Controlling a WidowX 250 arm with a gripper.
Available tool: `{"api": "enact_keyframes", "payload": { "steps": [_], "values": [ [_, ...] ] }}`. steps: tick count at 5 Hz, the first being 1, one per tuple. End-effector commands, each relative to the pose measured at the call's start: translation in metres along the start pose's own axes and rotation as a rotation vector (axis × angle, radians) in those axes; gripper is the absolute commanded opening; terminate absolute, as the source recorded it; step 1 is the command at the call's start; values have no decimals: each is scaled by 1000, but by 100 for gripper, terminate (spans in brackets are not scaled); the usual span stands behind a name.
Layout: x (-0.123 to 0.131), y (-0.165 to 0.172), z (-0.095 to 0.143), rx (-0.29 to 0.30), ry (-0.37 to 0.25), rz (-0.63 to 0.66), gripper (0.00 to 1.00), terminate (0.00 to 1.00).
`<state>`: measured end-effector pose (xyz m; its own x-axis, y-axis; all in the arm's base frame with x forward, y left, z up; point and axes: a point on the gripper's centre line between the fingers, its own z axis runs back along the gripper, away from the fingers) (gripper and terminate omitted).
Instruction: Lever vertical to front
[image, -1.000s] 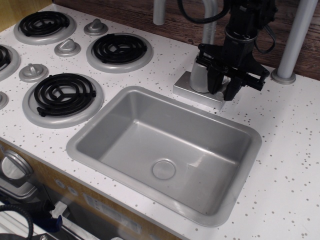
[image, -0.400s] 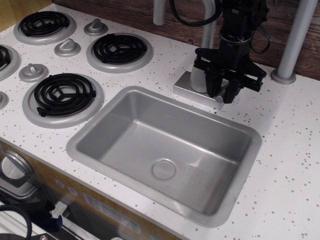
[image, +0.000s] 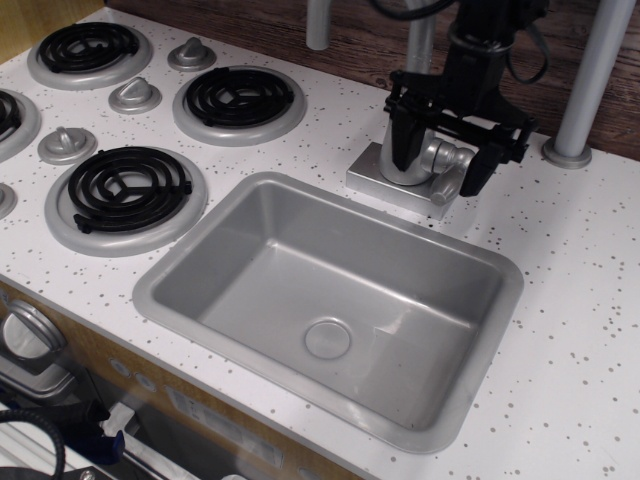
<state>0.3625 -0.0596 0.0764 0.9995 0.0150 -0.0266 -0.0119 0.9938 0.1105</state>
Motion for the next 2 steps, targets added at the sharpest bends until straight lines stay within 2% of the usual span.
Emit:
{"api": "enact_keyframes", "payload": {
  "steps": [1,2],
  "values": [
    [-13,-10,58,76,-11,57,100,0],
    [-21,-13,65,104,-38,60,100,100]
  ]
}}
